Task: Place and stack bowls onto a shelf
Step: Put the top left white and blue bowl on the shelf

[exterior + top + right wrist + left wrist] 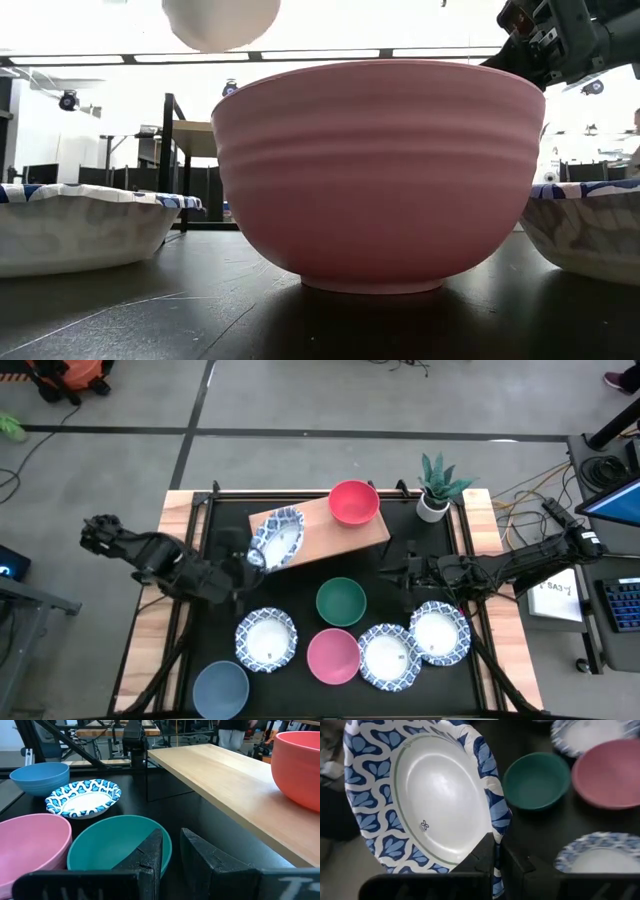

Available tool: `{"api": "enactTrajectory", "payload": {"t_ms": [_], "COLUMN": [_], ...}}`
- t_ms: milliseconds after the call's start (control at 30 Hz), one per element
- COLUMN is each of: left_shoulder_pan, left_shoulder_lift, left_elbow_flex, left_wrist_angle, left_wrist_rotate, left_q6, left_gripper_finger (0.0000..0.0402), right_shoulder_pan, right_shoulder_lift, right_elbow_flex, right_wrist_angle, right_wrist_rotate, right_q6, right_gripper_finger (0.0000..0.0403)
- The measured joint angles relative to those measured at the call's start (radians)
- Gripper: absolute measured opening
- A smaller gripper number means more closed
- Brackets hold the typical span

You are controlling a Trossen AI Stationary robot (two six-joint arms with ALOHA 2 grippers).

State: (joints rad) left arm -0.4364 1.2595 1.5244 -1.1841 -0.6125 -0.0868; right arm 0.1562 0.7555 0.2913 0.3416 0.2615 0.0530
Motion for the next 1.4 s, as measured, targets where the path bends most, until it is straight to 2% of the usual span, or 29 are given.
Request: {"api": "enactTrajectory", "payload": {"t_ms": [300, 600, 1133, 1300, 1400], "left_shoulder_pan": [0.220, 0.347, 0.422, 0.422, 0.419], "left_shoulder_lift": [0.114, 0.238, 0.343, 0.342, 0.336], "left_elbow_flex": [-0.002, -0.002, -0.003, -0.003, -0.003], "left_wrist_angle": [0.000, -0.018, -0.012, -0.005, -0.006], "left_wrist_rotate": [0.001, 0.002, 0.005, 0.125, 0.143], "left_q6": [0.103, 0.108, 0.124, 0.130, 0.121], "left_gripper_finger": [0.0000, 0.0001, 0.0036, 0.0070, 0.0096], "right_shoulder_pan": [0.000, 0.000, 0.001, 0.001, 0.001], "right_shoulder_lift": [0.000, 0.000, 0.000, 0.000, 0.000], "right_elbow_flex": [0.000, 0.000, 0.000, 0.000, 0.000], "right_wrist_angle": [0.000, 0.000, 0.000, 0.000, 0.000], "right_wrist_rotate": [-0.007, -0.008, -0.030, -0.030, -0.030], "right_q6": [-0.001, -0.001, 0.006, 0.007, 0.008], "right_gripper_finger": [0.0059, 0.0059, 0.0059, 0.0059, 0.0059]}}
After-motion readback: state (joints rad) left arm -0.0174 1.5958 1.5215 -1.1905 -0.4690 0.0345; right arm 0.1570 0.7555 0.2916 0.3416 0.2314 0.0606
